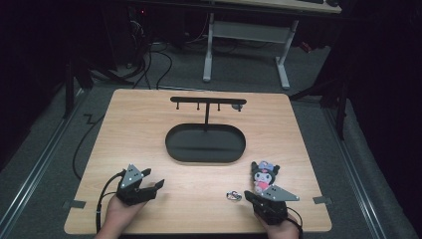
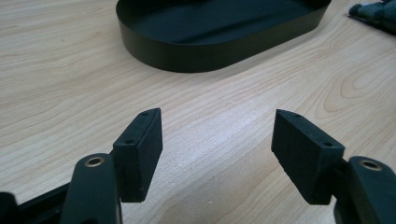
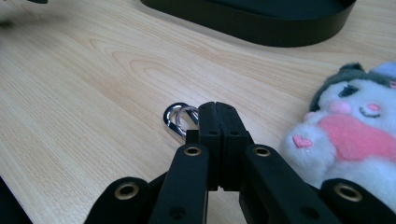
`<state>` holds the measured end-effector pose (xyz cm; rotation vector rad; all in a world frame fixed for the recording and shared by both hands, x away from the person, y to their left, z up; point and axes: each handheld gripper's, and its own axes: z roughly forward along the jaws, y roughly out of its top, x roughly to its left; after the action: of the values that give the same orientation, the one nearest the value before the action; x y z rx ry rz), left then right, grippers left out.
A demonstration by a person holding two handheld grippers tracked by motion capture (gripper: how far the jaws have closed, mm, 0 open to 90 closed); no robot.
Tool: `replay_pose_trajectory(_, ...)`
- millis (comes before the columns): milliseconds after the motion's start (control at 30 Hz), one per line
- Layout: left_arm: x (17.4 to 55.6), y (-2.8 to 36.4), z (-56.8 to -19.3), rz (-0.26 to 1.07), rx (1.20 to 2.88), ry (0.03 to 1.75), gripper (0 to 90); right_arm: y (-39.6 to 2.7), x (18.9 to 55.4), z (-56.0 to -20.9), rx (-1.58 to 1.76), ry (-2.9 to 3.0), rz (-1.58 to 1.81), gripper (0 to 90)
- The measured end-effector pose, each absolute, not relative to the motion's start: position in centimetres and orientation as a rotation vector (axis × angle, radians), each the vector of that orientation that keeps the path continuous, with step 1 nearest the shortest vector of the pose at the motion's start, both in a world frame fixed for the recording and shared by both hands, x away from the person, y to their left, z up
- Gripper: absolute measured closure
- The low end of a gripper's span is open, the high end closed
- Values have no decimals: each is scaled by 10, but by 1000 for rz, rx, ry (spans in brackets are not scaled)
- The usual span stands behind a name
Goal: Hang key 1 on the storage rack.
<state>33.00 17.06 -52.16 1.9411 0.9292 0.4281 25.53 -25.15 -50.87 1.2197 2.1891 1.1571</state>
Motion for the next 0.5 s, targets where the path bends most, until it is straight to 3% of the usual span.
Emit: replay_pose_trajectory(500,329,170,-520,415,1942,915,346,-269,262,-518,1289,2168,1090,882)
